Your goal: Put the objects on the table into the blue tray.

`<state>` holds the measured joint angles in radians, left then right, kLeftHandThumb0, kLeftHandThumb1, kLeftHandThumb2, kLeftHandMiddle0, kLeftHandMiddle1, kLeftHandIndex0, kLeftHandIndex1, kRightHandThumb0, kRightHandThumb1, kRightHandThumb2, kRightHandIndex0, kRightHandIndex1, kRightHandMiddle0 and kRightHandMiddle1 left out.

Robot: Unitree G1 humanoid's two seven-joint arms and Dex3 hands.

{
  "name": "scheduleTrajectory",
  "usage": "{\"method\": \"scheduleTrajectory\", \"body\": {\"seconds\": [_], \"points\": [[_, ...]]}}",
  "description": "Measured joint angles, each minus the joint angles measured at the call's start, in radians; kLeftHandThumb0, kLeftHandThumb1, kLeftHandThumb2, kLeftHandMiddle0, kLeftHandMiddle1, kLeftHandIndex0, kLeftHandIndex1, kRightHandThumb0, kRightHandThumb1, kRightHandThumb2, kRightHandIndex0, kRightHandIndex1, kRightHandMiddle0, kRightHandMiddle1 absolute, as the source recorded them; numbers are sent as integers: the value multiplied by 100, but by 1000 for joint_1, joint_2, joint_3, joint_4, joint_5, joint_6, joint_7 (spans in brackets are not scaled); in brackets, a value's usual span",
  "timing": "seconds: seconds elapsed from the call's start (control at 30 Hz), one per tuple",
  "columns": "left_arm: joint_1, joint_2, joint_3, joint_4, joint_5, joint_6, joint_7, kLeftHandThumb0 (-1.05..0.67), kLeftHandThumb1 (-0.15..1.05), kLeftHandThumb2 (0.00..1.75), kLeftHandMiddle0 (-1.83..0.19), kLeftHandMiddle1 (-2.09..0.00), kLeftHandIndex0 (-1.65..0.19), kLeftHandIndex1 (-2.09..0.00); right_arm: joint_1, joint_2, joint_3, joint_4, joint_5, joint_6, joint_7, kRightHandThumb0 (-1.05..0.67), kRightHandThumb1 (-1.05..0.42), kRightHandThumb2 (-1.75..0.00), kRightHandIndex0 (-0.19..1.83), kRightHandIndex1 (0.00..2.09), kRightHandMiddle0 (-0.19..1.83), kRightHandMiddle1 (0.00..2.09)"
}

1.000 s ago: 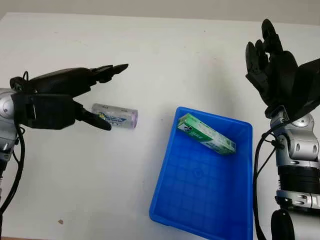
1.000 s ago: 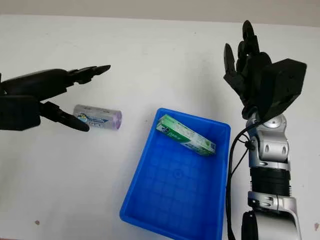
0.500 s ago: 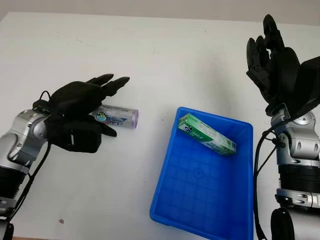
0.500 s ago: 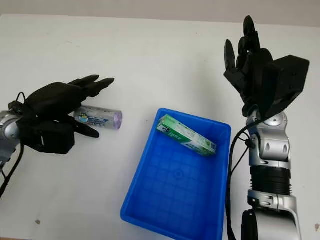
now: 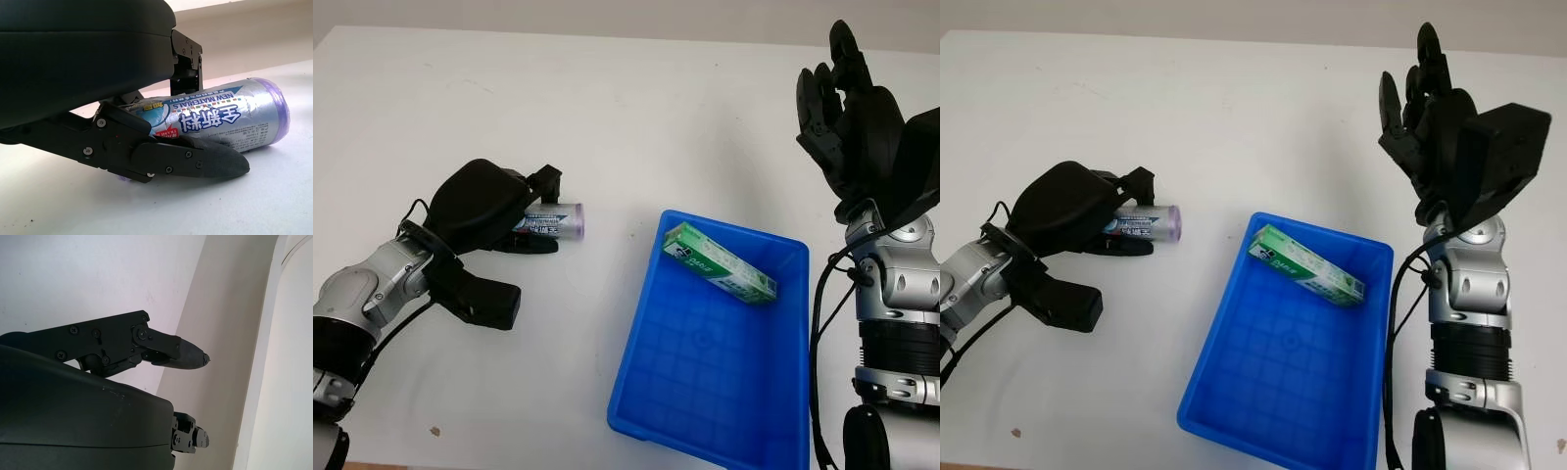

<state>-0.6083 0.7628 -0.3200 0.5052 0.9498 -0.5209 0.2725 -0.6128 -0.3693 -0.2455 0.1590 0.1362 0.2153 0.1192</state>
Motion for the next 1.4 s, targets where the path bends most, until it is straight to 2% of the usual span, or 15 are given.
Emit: {"method": "scheduleTrajectory", "body": {"seconds": [0.07, 0.13, 0.2, 0.3, 0.43, 0.5, 0.53, 0.6, 0.7, 0.8, 0.97, 1.07, 1.23, 1.33, 1.4], "points": [[-3, 0, 0, 0, -24, -11, -9, -54, 105, 38, -99, -209, -25, -209, -3, 0, 0, 1, 0, 0, 1, -40, -105, -58, -13, 6, -14, 8], [-10, 0, 2, 0, -45, -20, -17, -53, 105, 41, -85, -209, -7, -209, -6, 0, 0, 1, -1, 0, 1, -40, -105, -57, -13, 6, -13, 8], [-13, -1, 15, 1, -123, -50, -50, -52, 105, 43, -71, -209, -5, -209, -8, 0, 0, 1, -3, 1, -1, -40, -105, -56, -12, 6, -12, 8], [-30, -17, 65, 3, -323, -98, -156, -51, 105, 43, -65, -209, -9, -209, -9, 0, 0, 1, -4, 2, -2, -39, -105, -56, -13, 6, -12, 8], [-57, -59, 150, -49, -705, -57, -423, -47, 105, 41, -58, -209, -9, -209, -9, -1, 0, 1, -4, 2, 7, -40, -105, -55, -12, 6, -12, 8], [-63, -80, 190, -125, -853, 0, -530, -46, 105, 40, -60, -209, -13, -209, -9, -2, -1, 1, -4, 3, 9, -40, -105, -54, -12, 7, -11, 8], [-68, -89, 208, -174, -894, 39, -560, -50, 105, 40, -70, -209, -17, -209, -10, -3, -1, 0, -4, 5, 9, -40, -105, -54, -12, 7, -11, 9], [-78, -96, 228, -296, -927, 131, -598, -49, 105, 40, -78, -209, -21, -209, -10, -3, -1, 0, -4, 16, 7, -39, -105, -54, -12, 6, -11, 8], [-108, -117, 234, -472, -985, 290, -675, -43, 105, 37, -66, -209, -29, -209, -10, -4, 2, 0, -8, 26, 8, -38, -105, -56, -14, 5, -13, 7], [-119, -139, 227, -600, -1017, 431, -743, -42, 105, 36, -65, -209, -31, -209, -10, -5, 4, 0, -9, 36, 10, -38, -105, -57, -15, 5, -14, 6], [-121, -195, 197, -723, -1103, 615, -855, -39, 105, 32, -83, -209, -35, -209, -10, -4, 14, 0, -12, 48, 8, -41, -105, -55, -16, 5, -14, 6], [-124, -223, 178, -761, -1136, 704, -897, -40, 105, 31, -87, -209, -42, -209, -11, -1, 22, 1, -13, 48, 5, -41, -105, -55, -16, 5, -14, 6], [-124, -250, 152, -812, -1169, 824, -956, -42, 105, 30, -89, -209, -41, -209, -11, 0, 24, 1, -13, 47, -3, -42, -105, -53, -15, 5, -13, 6], [-127, -249, 127, -847, -1213, 956, -1010, -43, 105, 28, -56, -204, -21, -178, -11, 0, 25, 1, -15, 48, -11, -43, -105, -51, -13, 6, -11, 7], [-133, -237, 105, -868, -1224, 1052, -1037, -44, 105, 26, -38, -170, -9, -145, -11, 0, 25, 1, -17, 50, -21, -43, -105, -50, -13, 6, -10, 7]]}}
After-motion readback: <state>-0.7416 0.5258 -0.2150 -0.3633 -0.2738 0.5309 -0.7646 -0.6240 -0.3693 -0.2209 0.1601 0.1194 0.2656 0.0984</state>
